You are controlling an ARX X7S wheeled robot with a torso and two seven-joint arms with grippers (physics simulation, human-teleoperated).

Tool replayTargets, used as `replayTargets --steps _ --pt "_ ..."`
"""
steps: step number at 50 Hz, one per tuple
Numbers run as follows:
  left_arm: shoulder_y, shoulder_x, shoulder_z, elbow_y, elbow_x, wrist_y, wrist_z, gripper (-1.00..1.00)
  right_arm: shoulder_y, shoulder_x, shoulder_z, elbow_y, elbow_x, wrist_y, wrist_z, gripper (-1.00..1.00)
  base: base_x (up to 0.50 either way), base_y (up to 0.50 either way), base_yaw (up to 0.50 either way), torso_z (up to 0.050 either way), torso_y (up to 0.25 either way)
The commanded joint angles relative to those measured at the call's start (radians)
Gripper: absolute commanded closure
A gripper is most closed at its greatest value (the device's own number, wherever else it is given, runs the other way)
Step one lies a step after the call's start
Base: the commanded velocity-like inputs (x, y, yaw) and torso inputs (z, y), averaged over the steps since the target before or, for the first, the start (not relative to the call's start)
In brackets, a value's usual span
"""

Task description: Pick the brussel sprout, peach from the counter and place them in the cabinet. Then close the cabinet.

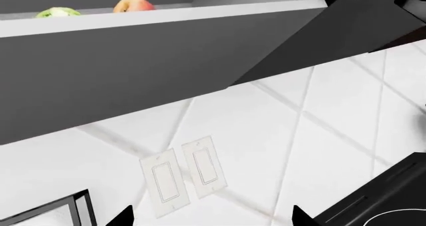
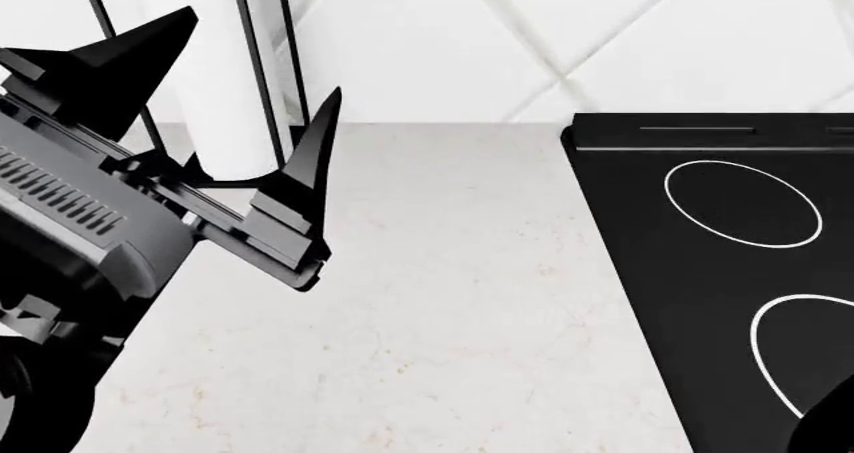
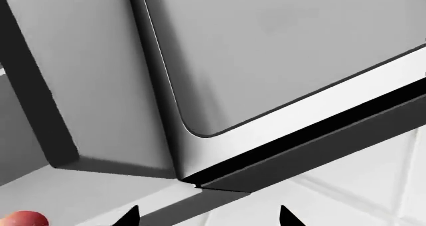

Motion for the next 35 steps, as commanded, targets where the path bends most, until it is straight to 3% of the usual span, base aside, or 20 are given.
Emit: replayTargets --steps 1,35 --pt "0.002 -0.001 0.000 0.003 0.004 0.002 -0.002 -1.00 0.056 0.013 0.029 -0.032 0.069 0.009 0.041 -1.00 0.00 0.00 0.00 0.000 0.000" --pt "0.013 0.004 0.008 0.004 0.023 0.006 -0.005 -1.00 0.145 0.057 0.108 -0.036 0.106 -0.033 0.113 -1.00 0.00 0.00 0.00 0.000 0.000"
